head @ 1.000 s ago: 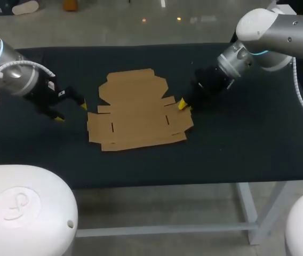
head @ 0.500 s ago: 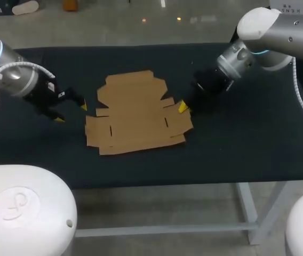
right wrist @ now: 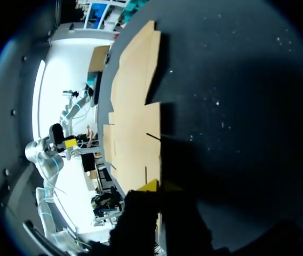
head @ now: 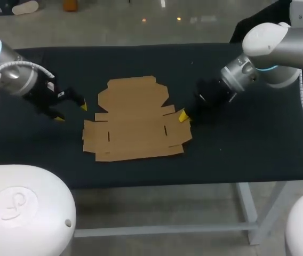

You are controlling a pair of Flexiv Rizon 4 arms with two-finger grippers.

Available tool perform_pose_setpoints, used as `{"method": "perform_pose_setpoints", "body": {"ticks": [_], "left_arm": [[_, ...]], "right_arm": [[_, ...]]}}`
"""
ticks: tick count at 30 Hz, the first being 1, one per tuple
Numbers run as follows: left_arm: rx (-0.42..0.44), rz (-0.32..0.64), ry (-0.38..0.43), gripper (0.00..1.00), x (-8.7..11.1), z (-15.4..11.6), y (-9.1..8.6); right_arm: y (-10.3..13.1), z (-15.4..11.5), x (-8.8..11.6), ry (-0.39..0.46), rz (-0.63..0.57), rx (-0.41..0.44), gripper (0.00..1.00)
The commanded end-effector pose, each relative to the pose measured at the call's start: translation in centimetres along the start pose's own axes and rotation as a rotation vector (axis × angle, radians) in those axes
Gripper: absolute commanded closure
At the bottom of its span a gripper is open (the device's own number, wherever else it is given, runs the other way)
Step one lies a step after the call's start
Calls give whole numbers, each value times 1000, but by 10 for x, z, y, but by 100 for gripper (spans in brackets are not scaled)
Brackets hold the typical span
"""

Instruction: Assemble the packaging by folding the flat box into shape, placing the metal phone stand inside, and closing the box properly

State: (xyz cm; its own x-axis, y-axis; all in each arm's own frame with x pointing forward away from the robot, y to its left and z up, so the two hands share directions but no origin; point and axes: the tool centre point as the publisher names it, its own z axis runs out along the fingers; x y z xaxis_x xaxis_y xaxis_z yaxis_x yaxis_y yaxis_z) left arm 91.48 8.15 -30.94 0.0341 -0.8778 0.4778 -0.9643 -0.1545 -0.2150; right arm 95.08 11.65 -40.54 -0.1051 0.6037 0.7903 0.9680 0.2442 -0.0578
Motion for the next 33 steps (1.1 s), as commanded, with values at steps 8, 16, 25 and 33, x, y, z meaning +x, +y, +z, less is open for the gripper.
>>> {"method": "perform_pose_setpoints", "body": {"ticks": [8, 16, 25, 33], "left_arm": [[-9, 9, -2, 0, 3, 1, 0], [-9, 9, -7, 0, 9, 2, 4], [-7, 12, -15, 0, 17, 4, 6], [-7, 10, -17, 0, 17, 4, 7]], "right_arm": [[-14, -4, -8, 20, -13, -66, 100], [-15, -7, -13, 32, -29, -44, 100], [-10, -11, -17, 36, -40, -18, 100], [-9, -11, -17, 33, -43, -8, 100]]}}
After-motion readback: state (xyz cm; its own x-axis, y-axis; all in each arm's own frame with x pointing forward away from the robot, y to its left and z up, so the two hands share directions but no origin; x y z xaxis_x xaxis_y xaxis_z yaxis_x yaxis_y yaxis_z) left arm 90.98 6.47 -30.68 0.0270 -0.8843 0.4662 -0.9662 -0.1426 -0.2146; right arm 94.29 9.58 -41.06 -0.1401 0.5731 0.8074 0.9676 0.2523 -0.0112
